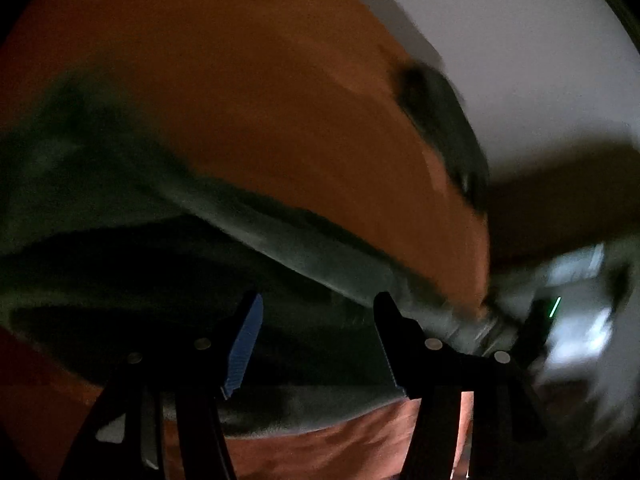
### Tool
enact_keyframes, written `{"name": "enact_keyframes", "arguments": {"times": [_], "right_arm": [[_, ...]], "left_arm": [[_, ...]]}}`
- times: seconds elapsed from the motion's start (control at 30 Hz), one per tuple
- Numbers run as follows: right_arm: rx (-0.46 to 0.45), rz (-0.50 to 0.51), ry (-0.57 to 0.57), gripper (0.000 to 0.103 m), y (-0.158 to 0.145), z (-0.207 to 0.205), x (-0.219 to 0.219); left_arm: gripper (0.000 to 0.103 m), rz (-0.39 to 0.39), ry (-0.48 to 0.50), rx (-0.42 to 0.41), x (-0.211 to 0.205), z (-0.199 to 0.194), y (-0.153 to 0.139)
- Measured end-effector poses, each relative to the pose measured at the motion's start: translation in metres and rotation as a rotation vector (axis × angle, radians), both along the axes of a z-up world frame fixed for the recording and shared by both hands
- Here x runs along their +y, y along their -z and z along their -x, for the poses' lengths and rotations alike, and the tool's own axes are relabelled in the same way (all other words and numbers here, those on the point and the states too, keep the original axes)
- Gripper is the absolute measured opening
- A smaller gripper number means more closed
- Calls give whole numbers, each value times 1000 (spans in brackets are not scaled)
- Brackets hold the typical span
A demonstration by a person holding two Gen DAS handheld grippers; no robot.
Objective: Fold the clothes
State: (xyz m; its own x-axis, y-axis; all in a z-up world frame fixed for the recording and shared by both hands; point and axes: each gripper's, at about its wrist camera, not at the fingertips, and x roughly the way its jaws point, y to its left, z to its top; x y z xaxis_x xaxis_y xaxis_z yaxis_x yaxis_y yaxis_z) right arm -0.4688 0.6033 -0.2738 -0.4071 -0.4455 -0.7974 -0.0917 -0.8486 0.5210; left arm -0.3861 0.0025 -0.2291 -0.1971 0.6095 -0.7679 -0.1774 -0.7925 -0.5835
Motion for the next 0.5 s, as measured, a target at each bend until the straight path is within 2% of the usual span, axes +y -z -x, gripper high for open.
{"name": "enact_keyframes", "arguments": {"times": [0.03, 0.1, 0.13, 0.2, 0.27, 0.33, 0.37, 0.43, 0.5], "right_arm": [[0, -9, -4, 41, -2, -3, 0], [-52, 16, 1, 41, 23, -6, 0], [-72, 23, 11, 41, 34, -10, -1], [-80, 15, 56, 41, 44, -28, 8], [-62, -11, 121, 41, 43, -55, 23], [-44, -38, 187, 41, 43, -82, 39], [-32, -55, 219, 41, 42, -94, 47], [31, -151, 263, 42, 15, -106, 71], [16, -240, 265, 54, 5, -100, 87]], "left_arm": [[59, 35, 50, 21, 17, -4, 1], [59, 104, 149, 60, 51, -12, 5], [59, 107, 161, 44, 59, -11, 12], [59, 95, 141, -18, 75, -3, 32], [59, 130, 111, -36, 86, 11, 50], [59, 159, 71, -18, 89, 26, 58], [59, 162, 47, -7, 89, 34, 58], [59, 144, -5, 34, 85, 46, 47], [59, 141, -33, 104, 84, 52, 29]]}}
